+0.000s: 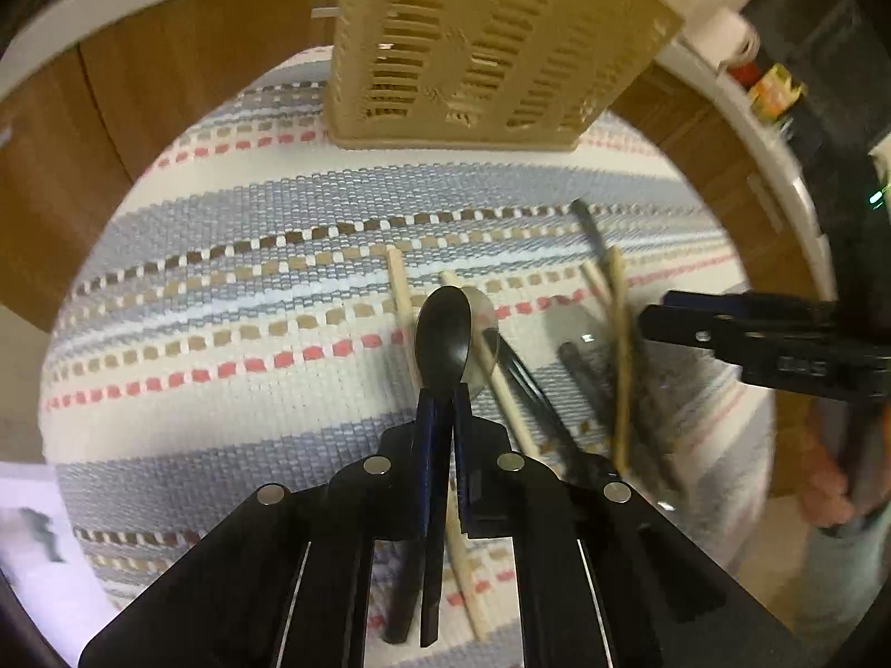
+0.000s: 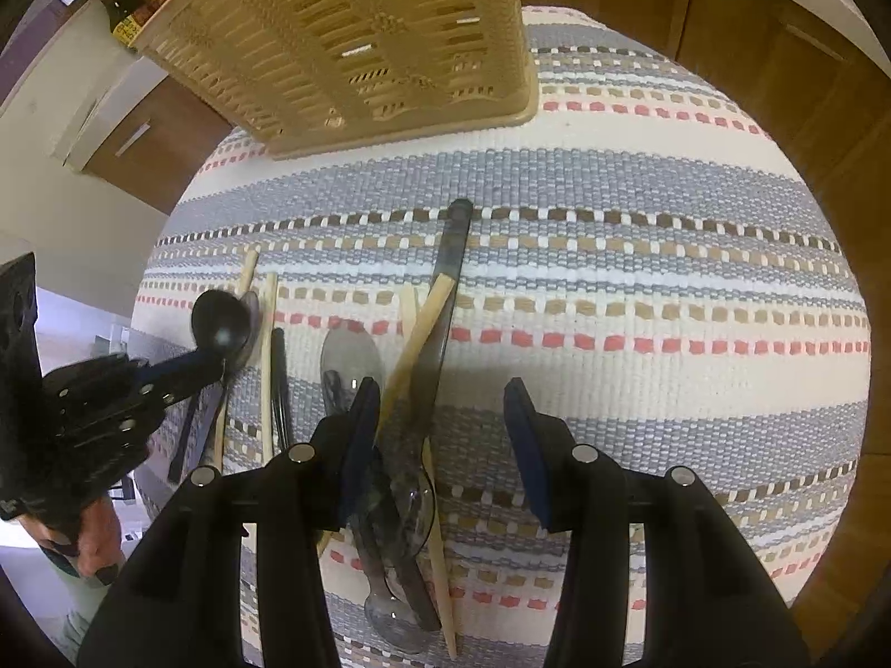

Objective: Organize utensils
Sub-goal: 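Close the right gripper on the clear plastic spoon handle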

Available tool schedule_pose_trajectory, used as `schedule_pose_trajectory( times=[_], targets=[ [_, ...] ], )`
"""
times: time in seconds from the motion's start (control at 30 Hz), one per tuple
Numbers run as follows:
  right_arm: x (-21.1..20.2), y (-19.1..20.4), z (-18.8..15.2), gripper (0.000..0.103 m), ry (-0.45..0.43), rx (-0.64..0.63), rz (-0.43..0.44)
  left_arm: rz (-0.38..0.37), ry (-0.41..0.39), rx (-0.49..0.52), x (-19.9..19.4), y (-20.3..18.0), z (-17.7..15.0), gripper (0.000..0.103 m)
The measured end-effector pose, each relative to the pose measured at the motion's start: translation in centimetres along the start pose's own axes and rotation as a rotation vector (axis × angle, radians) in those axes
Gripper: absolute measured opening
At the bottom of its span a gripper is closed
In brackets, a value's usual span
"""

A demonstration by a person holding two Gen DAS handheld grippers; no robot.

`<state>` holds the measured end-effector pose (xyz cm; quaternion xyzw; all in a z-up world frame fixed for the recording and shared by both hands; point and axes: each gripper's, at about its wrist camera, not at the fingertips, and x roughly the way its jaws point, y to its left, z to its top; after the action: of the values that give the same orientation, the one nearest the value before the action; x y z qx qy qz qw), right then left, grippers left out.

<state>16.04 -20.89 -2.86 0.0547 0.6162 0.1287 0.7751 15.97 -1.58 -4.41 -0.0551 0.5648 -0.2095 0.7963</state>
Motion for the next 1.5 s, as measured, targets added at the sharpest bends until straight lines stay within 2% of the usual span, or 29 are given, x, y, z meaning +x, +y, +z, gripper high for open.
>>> schedule_pose_trajectory(
  times=[0.17, 0.33, 0.5, 0.57, 0.6, 0.63, 0.7, 0.77, 0.8, 0.83, 0.9, 0.97, 1.03, 1.17, 1.2, 1.3, 1.4, 1.5],
  targets=[
    [0.0, -0.3, 0.5, 0.043, -0.001, 0.016, 0.015, -0.054, -0.026, -0.036, -2.3, 2.4, -0.5, 0.005],
    [-0.3, -0.4, 1.6, 0.043, -0.027, 0.047, -0.011, 0.000, -0.065, -0.080, -4.0, 5.7, -1.4, 0.005],
    [0.3, -0.2, 4.1, 0.043, -0.033, 0.069, -0.028, -0.022, -0.064, -0.089, -3.7, 5.7, -1.4, 0.005],
    [1.0, 0.4, 4.9, 0.042, -0.023, 0.057, -0.071, -0.030, -0.067, -0.079, -3.4, 5.0, -1.2, 0.005],
    [1.7, 0.7, 5.2, 0.034, -0.002, 0.045, -0.089, -0.032, -0.070, -0.073, -3.4, 4.8, -1.2, 0.005],
    [2.3, 1.1, 5.4, 0.030, 0.019, 0.035, -0.095, -0.031, -0.075, -0.067, -3.4, 4.6, -1.1, 0.005],
    [2.6, 2.9, 5.2, 0.026, 0.021, -0.053, -0.203, -0.028, -0.081, -0.060, -3.6, 4.5, -1.2, 0.005],
    [2.9, 4.0, 4.8, 0.022, 0.036, -0.123, -0.266, -0.029, -0.083, -0.059, -3.6, 4.4, -1.2, 0.005],
    [2.8, 4.3, 4.7, 0.020, 0.047, -0.137, -0.270, -0.030, -0.087, -0.057, -3.6, 4.4, -1.2, 0.005],
    [2.8, 4.3, 4.6, 0.013, 0.062, -0.139, -0.257, -0.031, -0.087, -0.059, -3.6, 4.4, -1.1, 0.005],
    [2.5, 3.8, 4.6, 0.011, 0.080, -0.135, -0.268, -0.030, -0.086, -0.071, -3.3, 4.2, -1.1, 0.005],
    [1.9, 2.6, 4.1, 0.011, 0.083, -0.152, -0.317, -0.029, -0.088, -0.066, -3.4, 4.2, -1.1, 0.005],
    [1.3, 1.4, 3.6, 0.011, 0.116, -0.139, -0.272, -0.029, -0.088, -0.066, -3.5, 4.2, -1.0, 0.005],
    [0.7, 0.0, 2.6, 0.012, 0.128, -0.138, -0.262, -0.030, -0.089, -0.069, -3.4, 4.1, -0.9, 0.005],
    [0.5, -0.4, 2.3, 0.013, 0.132, -0.139, -0.254, -0.032, -0.087, -0.065, -3.3, 3.9, -0.8, 0.005],
    [-0.1, -1.8, 0.6, 0.031, 0.161, -0.156, -0.247, -0.031, -0.081, -0.047, -3.1, 3.2, -0.6, 0.005],
    [-0.2, -1.4, -0.5, 0.031, 0.158, -0.161, -0.266, -0.032, -0.082, -0.035, -3.1, 2.7, -0.6, 0.005],
    [-0.1, -0.7, 0.0, 0.031, 0.145, -0.144, -0.265, -0.034, -0.081, -0.035, -3.0, 2.4, -0.5, 0.005]
  ],
)
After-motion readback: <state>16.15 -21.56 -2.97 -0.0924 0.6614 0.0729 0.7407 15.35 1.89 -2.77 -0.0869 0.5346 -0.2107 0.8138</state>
